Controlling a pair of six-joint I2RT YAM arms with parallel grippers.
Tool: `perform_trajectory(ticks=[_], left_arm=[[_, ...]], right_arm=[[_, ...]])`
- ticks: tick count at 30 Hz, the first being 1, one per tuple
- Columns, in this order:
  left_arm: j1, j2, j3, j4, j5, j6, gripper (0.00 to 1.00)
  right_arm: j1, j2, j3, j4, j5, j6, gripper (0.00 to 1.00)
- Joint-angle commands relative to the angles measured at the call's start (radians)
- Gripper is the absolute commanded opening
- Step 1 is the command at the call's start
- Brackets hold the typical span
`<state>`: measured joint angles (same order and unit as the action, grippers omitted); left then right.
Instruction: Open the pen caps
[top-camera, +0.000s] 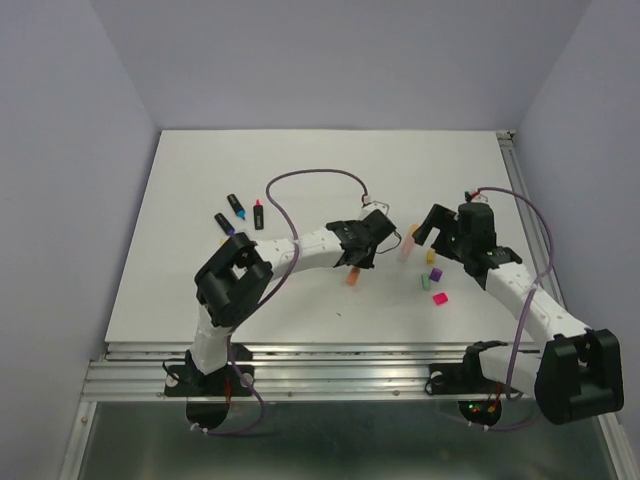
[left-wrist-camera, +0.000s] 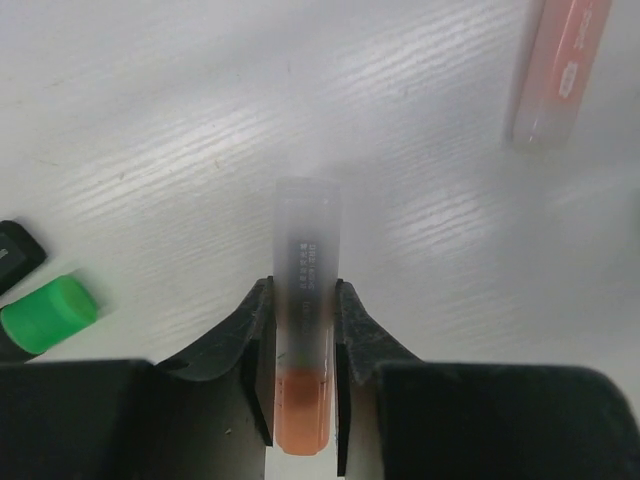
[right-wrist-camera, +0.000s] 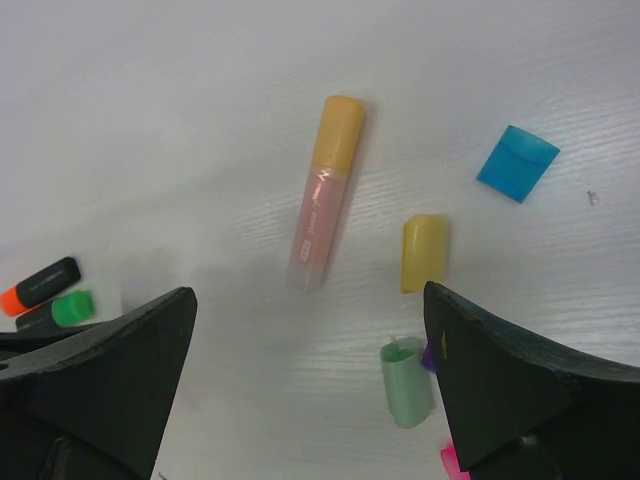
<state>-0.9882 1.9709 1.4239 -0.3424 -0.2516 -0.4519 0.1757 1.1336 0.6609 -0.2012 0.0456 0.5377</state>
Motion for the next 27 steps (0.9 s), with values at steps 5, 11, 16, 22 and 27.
perform_trajectory(ticks=[5,11,16,22,27], left_arm=[[-0.004,-0.263,0.027,-0.013,-0.235,-0.22,0.0],[-0.004,-0.293,0.107,-0.133,-0.35,-0.392,0.0],[-0.004,-0.267,0.164,-0.193,-0.359,-0.517,0.0],[-0.004,-0.291,0.121,-0.216,-0.362,-0.636,0.0],[-0.004,-0.319,0.089,-0.198,-0.347,-0.686,0.0]], right_arm=[[-0.01,-0.132,-0.023,0.052,-0.395,-0.022,1.0],[0.079,-0.1,-0.027,0.092,-0.569,-0.065,1.0],[0.234,-0.066,0.003,0.146,-0.513,-0.067,1.0],[0.248,-0.093,-0.009,0.279,-0.576,-0.054,1.0],[0.249,-0.078,0.006,0.307,-0.664,-0.047,1.0]])
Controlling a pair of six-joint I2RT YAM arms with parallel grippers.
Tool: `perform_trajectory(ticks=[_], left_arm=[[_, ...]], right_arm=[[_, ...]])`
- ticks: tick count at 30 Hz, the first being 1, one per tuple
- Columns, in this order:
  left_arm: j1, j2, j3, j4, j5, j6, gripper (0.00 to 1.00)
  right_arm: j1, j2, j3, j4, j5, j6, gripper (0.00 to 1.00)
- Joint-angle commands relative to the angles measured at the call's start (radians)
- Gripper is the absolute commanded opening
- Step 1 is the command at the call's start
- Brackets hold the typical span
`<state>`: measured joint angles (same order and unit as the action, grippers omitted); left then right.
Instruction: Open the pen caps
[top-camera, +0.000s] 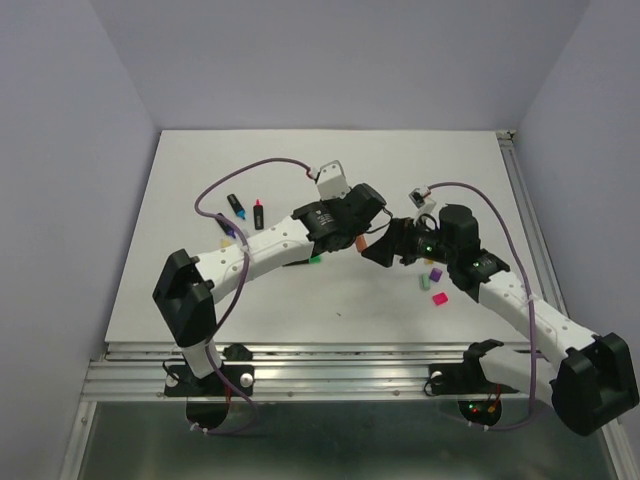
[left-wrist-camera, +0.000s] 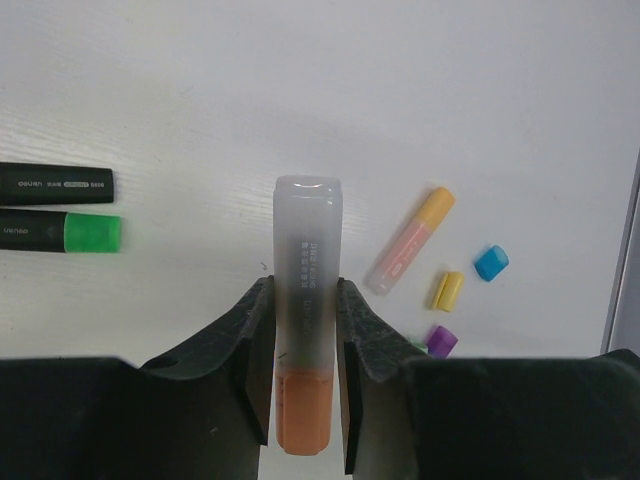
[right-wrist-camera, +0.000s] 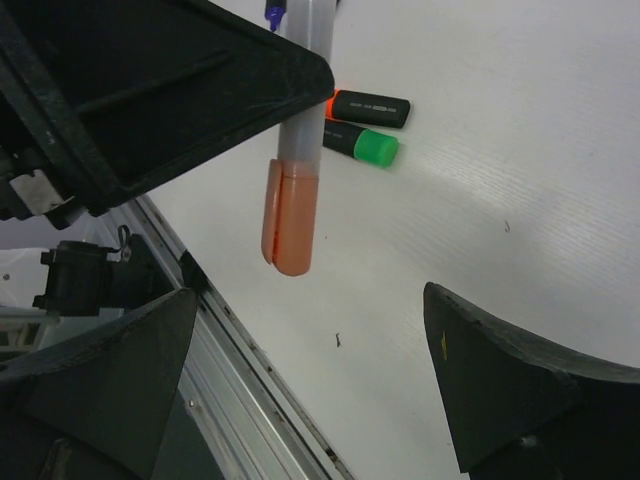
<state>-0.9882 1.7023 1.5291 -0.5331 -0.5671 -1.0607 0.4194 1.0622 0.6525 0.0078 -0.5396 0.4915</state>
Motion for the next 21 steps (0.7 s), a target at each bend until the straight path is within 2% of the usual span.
perform_trajectory(ticks=[1,7,10,11,14,16,21], left_arm=[[-0.004,-0.052,-0.018,-0.001,-0.025,-0.078,0.0],[-0.004,-0.056,-0.044,0.024,-0.004,-0.105,0.0],[-0.004,-0.064,-0.058,0.03,-0.002,-0.113,0.0],[-0.004,-0.067,-0.061,0.039,-0.001,-0.111,0.0],[-0.004,-0.069,-0.064,0.042,-0.007,-0.11,0.0],[-0.004,-0.069,-0.067,0.044,-0.008,-0.11,0.0],[-0.004,-0.056,-0.061,0.053,-0.001,-0.094,0.0]], right_arm=[[0.005,-0.004,0.019,0.097,-0.077,-0.001,1.0],[0.013,0.057,0.029,0.155,-0.068,0.059,1.0],[0.016,0.087,0.036,0.176,-0.06,0.079,0.97],[0.021,0.094,0.036,0.188,-0.065,0.085,0.95],[0.035,0.125,0.032,0.251,-0.078,0.116,0.77],[0.041,0.148,0.033,0.261,-0.076,0.124,0.7],[0.061,0.18,0.033,0.305,-0.083,0.144,0.61]])
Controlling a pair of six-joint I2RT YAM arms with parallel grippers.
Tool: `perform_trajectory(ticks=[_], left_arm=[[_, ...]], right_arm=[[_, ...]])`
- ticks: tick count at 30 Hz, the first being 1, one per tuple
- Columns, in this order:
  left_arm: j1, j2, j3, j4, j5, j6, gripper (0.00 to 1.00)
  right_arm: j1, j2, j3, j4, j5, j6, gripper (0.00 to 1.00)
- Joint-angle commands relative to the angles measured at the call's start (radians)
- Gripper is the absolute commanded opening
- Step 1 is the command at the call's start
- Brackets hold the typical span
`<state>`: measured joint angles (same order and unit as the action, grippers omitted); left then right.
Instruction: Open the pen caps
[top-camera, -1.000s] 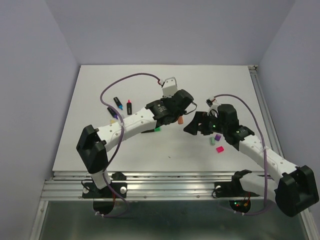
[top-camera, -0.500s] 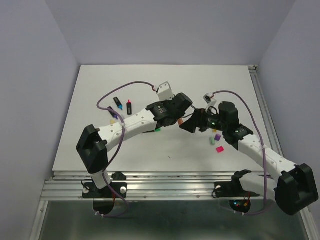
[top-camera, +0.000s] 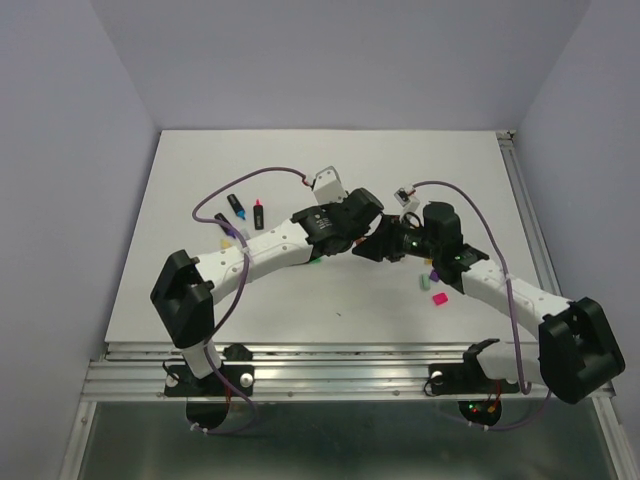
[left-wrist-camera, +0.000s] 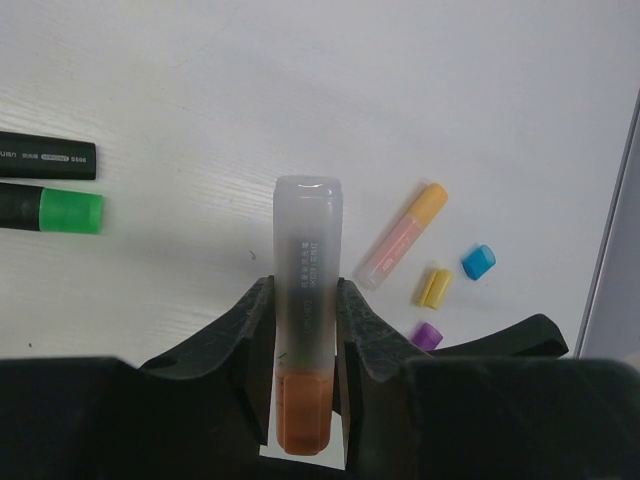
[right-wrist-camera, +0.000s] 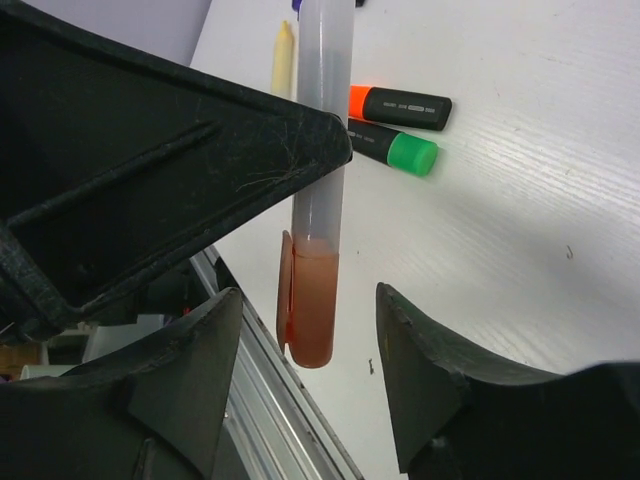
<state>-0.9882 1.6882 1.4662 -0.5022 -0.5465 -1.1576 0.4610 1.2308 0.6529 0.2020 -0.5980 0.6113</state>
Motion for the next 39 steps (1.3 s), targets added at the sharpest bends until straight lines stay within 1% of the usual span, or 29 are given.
perform_trajectory(ticks=[1,2,3,4,7,8,11,12,14,20,21,22,25,29,32,33,35,36,39], left_arm=[[-0.004,-0.039,0.009,0.022,-0.02,0.006,0.0],[-0.004,-0.036,0.011,0.018,-0.021,0.006,0.0],[-0.004,-0.036,0.011,0.016,-0.021,0.003,0.0],[-0.004,-0.038,0.01,0.017,-0.026,0.001,0.0],[-0.003,-0.036,0.009,0.016,-0.032,-0.004,0.0],[-0.003,-0.036,0.011,0.016,-0.038,-0.005,0.0],[0.017,-0.041,0.009,0.021,-0.036,-0.005,0.0],[0.025,-0.042,0.009,0.022,-0.039,-0.004,0.0],[0.052,-0.047,0.005,0.03,-0.055,-0.002,0.0],[0.155,-0.062,-0.041,0.105,-0.093,0.021,0.0],[0.202,-0.059,-0.044,0.111,-0.083,0.022,0.0],[0.227,-0.05,-0.05,0.123,-0.061,0.036,0.0],[0.296,-0.036,-0.05,0.126,-0.067,0.032,0.0],[0.33,-0.032,-0.049,0.123,-0.082,0.039,0.0],[0.342,-0.048,-0.05,0.123,-0.07,0.07,0.0],[0.342,-0.054,-0.052,0.12,-0.067,0.082,0.0],[0.342,-0.074,-0.058,0.117,-0.064,0.131,0.0],[0.344,-0.082,-0.061,0.113,-0.056,0.145,0.0],[0.342,-0.125,-0.087,0.103,-0.04,0.205,0.0]], right_arm=[[0.021,0.016,0.034,0.112,-0.025,0.025,0.59],[0.024,0.021,0.034,0.116,-0.023,0.025,0.51],[0.022,0.022,0.034,0.117,-0.022,0.027,0.47],[0.025,0.024,0.03,0.117,-0.023,0.027,0.4],[0.027,0.019,0.019,0.128,-0.032,0.028,0.28],[0.027,0.016,0.017,0.123,-0.031,0.03,0.22],[0.027,0.012,0.007,0.111,-0.037,0.031,0.13],[0.027,0.004,0.002,0.106,-0.048,0.03,0.08],[0.027,-0.008,-0.013,0.105,-0.066,0.041,0.02],[0.068,-0.091,-0.079,0.054,-0.176,0.039,0.01],[0.077,-0.099,-0.081,0.001,-0.203,0.036,0.01],[0.099,-0.126,-0.088,-0.021,-0.203,0.038,0.01],[0.12,-0.166,-0.13,-0.064,-0.232,0.059,0.01],[0.13,-0.241,-0.173,-0.087,-0.247,0.1,0.01],[0.13,-0.27,-0.133,-0.185,-0.169,0.042,0.01],[0.13,-0.275,-0.121,-0.263,-0.096,0.027,0.01],[0.13,-0.269,-0.093,-0.32,-0.024,0.002,0.01],[0.13,-0.261,-0.076,-0.357,0.05,-0.004,0.01],[0.128,-0.219,-0.036,-0.438,0.163,-0.036,0.01]])
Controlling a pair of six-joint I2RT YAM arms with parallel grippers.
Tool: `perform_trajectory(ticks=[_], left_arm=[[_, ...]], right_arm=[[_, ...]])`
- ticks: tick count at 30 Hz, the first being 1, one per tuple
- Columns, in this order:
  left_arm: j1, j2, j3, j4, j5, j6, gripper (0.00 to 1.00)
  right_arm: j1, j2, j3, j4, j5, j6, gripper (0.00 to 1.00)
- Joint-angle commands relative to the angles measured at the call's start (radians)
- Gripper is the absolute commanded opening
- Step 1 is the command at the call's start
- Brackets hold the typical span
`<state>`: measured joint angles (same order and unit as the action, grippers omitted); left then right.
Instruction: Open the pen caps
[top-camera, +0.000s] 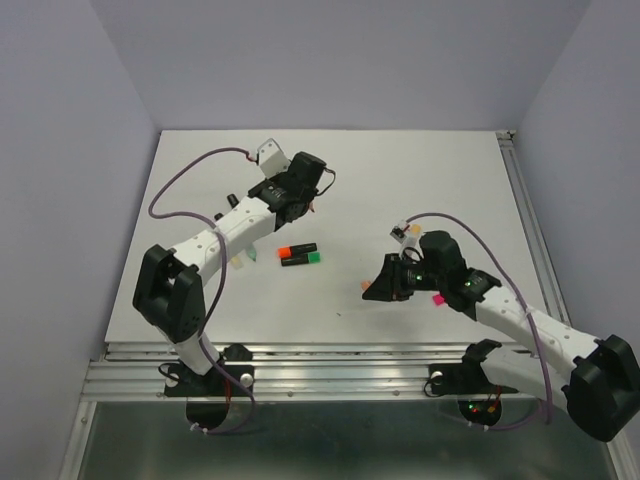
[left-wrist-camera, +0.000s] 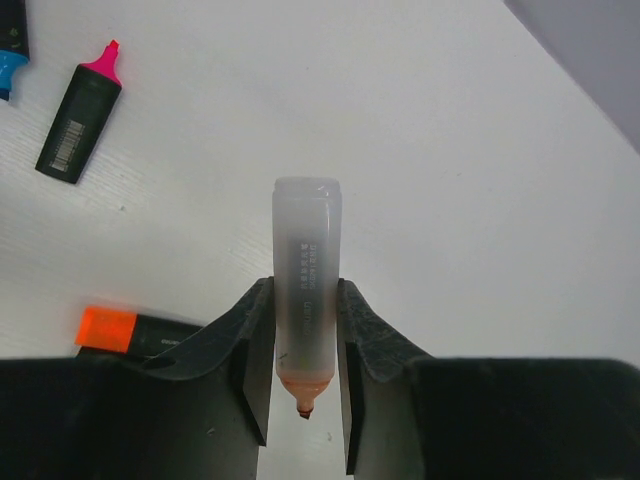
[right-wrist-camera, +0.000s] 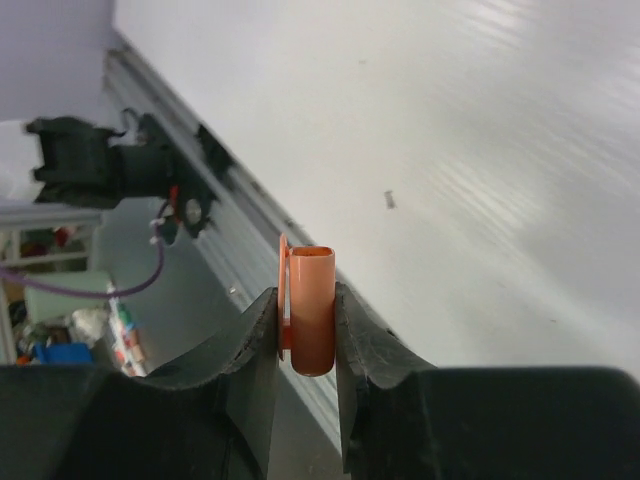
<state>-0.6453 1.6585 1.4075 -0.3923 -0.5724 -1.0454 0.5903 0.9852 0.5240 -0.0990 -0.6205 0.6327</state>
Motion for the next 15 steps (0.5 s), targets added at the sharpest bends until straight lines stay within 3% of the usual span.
perform_trajectory(ticks=[1,6,10,15], left_arm=[[-0.001,-0.109,-0.042,-0.006,-0.006,0.114,0.0],[-0.001,-0.236,-0.179,-0.002,0.023,0.154,0.0],[0.001,-0.336,-0.324,0.041,0.034,0.177,0.0],[0.001,-0.401,-0.43,-0.017,0.048,0.177,0.0]], right_arm=[[0.0,0.05,0.119,-0.154,0.279,-0.064,0.01],[-0.003,0.144,0.183,-0.304,0.722,-0.077,0.03],[-0.007,0.2,0.2,-0.323,0.835,-0.087,0.06],[-0.014,0.292,0.22,-0.376,1.017,-0.07,0.09]])
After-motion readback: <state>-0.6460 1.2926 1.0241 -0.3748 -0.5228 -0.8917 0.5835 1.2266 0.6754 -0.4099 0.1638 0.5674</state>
